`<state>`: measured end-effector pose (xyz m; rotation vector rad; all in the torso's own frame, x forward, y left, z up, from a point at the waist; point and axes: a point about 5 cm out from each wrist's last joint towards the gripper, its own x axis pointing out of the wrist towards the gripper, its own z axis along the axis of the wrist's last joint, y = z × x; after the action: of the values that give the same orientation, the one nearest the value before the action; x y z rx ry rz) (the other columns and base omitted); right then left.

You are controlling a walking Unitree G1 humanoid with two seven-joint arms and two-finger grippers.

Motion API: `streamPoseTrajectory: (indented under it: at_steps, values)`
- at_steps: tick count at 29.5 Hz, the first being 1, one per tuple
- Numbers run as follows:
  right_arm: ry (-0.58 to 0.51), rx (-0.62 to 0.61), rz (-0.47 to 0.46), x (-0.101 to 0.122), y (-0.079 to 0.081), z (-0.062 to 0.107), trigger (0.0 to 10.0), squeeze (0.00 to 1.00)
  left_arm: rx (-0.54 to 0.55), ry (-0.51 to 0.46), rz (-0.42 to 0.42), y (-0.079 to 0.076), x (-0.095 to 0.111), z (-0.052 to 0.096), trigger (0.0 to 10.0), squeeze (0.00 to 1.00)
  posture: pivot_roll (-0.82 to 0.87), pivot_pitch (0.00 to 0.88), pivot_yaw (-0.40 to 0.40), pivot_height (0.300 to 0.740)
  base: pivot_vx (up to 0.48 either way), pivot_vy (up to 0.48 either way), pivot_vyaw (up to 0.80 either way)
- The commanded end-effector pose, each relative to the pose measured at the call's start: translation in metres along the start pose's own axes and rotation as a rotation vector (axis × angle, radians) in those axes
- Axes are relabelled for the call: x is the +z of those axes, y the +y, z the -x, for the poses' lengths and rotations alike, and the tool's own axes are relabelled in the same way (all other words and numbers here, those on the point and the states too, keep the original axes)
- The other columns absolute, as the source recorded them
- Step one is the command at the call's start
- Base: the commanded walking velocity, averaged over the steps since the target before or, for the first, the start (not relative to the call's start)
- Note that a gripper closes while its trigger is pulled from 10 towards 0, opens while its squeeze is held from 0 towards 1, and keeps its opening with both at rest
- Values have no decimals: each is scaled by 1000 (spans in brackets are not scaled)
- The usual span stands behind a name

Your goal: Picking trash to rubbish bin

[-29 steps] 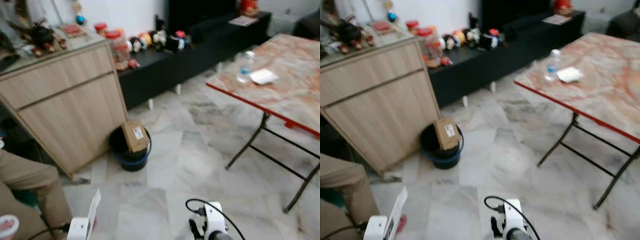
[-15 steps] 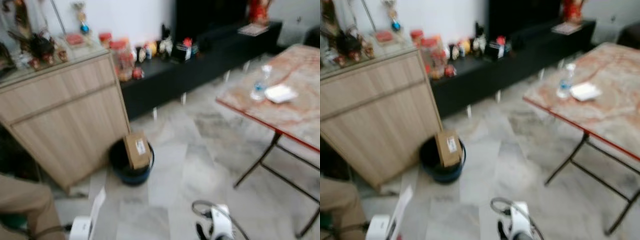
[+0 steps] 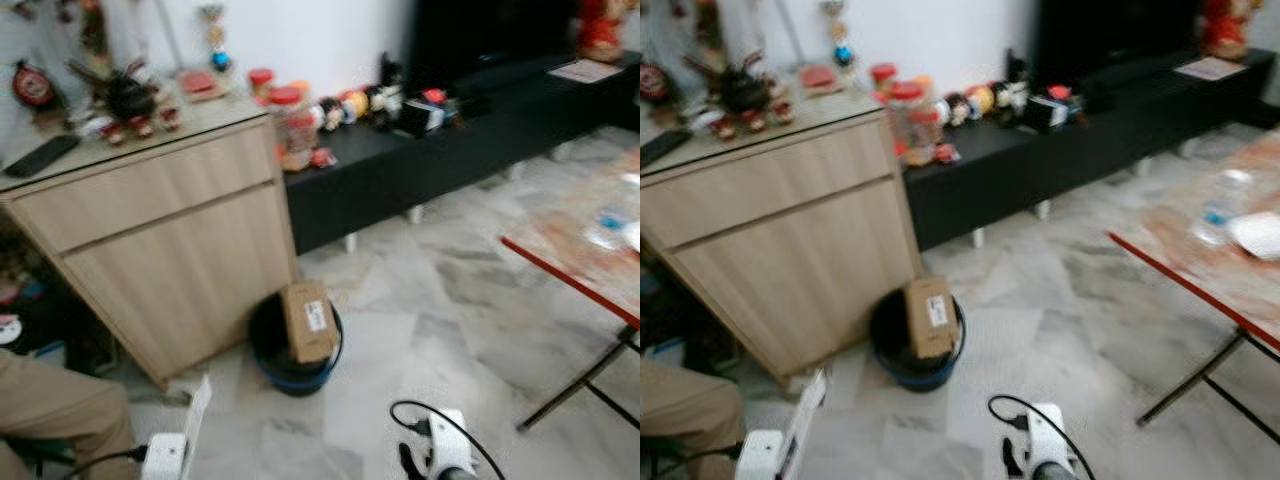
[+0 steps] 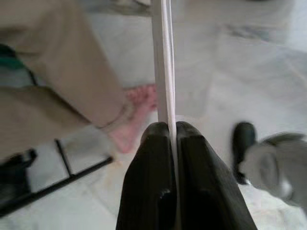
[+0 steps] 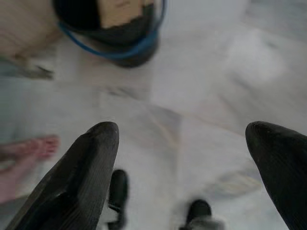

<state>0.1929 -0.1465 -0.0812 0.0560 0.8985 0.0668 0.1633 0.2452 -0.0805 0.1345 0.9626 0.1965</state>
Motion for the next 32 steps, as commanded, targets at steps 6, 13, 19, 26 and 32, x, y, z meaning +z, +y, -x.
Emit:
streamPoseTrajectory:
  at_steps: [6,13,19,26,32]
  values:
    - [15,-32,-12,-5,-10,2,10000,0,-8,-18,12,-5,6,-1,10000,0,82,0,79,740,436,0,0]
    - [22,-32,-16,-6,-9,2,10000,0,-7,-16,15,-5,5,-1,10000,0,85,0,79,740,434,0,0]
    - [26,-36,-19,-8,-10,3,10000,0,-9,-19,11,-6,6,-1,10000,0,85,0,79,740,435,0,0]
    - [28,-34,-17,-9,-10,3,10000,0,-17,-27,-2,-7,8,-2,10000,0,84,0,81,740,435,0,0]
    - [26,-24,-4,-8,-9,2,10000,0,-23,-37,-12,-9,12,-2,10000,0,83,0,81,740,435,0,0]
